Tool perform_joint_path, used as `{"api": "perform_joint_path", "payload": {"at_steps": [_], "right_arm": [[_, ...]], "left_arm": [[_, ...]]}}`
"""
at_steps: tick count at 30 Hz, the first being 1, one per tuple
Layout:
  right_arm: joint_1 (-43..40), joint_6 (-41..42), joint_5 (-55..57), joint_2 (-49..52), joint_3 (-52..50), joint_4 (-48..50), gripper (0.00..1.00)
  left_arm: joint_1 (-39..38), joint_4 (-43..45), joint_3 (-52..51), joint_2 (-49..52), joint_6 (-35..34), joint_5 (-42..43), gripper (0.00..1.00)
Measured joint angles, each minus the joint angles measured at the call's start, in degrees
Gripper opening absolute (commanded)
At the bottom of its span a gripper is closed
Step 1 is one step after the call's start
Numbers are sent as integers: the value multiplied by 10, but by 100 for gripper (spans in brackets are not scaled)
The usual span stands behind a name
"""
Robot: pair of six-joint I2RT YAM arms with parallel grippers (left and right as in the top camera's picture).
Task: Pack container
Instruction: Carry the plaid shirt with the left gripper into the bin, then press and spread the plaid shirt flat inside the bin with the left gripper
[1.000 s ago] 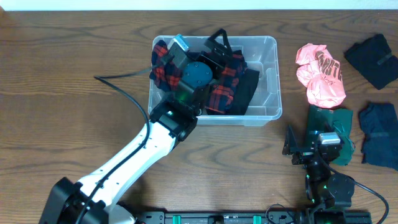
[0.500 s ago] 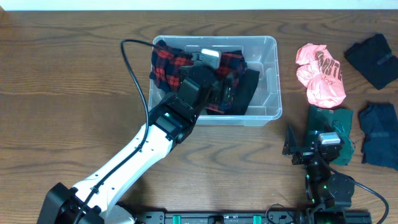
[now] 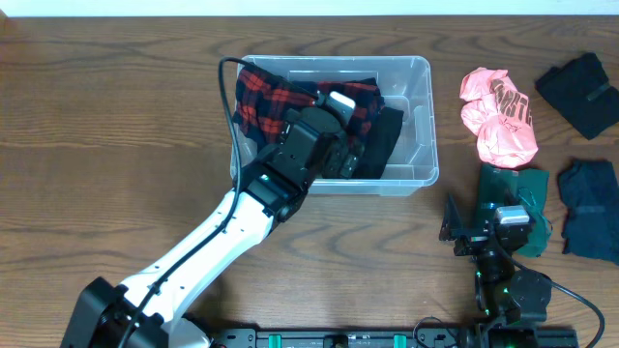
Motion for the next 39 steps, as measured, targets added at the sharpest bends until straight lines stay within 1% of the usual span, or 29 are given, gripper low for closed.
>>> {"api": "perform_joint_path", "payload": {"at_steps": [2,5,13,17,25,39], "right_arm": [[0,0,0,0,0,0,99],[0,0,0,0,0,0,99],[0,0,0,0,0,0,99],[0,0,0,0,0,0,99],[0,0,0,0,0,0,99],[0,0,0,0,0,0,99]], "left_arm": [[-5,-13,4,7,5,-3,98],[-10,-62,38,18,9,-16,98],[-9,-242,237,40,23,-54,98],[-9,-302,291,72,24,-61,98],[-9,-313,295,175,24,-63,98],[-21,-309,294,195,24,-49,98]]}}
